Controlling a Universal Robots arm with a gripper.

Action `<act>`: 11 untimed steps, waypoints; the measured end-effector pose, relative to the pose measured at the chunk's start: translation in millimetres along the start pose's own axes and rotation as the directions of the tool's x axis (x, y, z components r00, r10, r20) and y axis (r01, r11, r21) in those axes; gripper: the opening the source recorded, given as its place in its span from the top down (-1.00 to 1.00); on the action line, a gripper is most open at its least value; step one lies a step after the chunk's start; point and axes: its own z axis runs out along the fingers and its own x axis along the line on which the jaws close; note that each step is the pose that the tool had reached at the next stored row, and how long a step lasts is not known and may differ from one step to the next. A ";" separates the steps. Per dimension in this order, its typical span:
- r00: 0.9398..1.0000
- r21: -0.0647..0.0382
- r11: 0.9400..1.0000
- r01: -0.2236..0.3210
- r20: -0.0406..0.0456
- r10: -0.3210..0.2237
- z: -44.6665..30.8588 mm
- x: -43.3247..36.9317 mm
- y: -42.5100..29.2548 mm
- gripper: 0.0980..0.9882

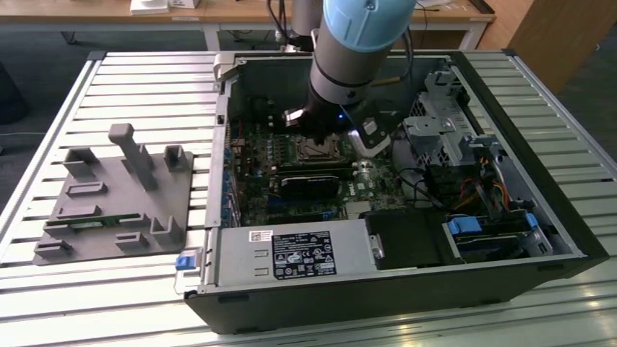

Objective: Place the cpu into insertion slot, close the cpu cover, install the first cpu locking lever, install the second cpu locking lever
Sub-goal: 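Install the second cpu locking lever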

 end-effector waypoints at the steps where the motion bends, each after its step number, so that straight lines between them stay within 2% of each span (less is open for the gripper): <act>1: 1.000 0.002 1.000 0.000 0.000 0.000 -0.8 0.1 -2.1 0.98; 2: 1.000 0.007 1.000 0.000 0.000 0.000 -1.3 0.2 -3.5 0.98; 3: 1.000 0.019 1.000 -0.001 -0.001 0.001 -1.4 0.3 -3.8 0.98; 6: 1.000 0.073 0.997 -0.003 -0.004 0.003 -1.5 0.1 -4.0 0.98; 7: 1.000 0.087 0.996 -0.003 -0.005 0.004 -1.4 -0.2 -4.0 0.98; 8: 1.000 0.093 0.996 -0.003 -0.005 0.004 -1.0 -0.4 -4.1 0.98; 11: 1.000 0.093 0.996 -0.003 -0.005 0.004 -0.1 1.3 -4.4 0.98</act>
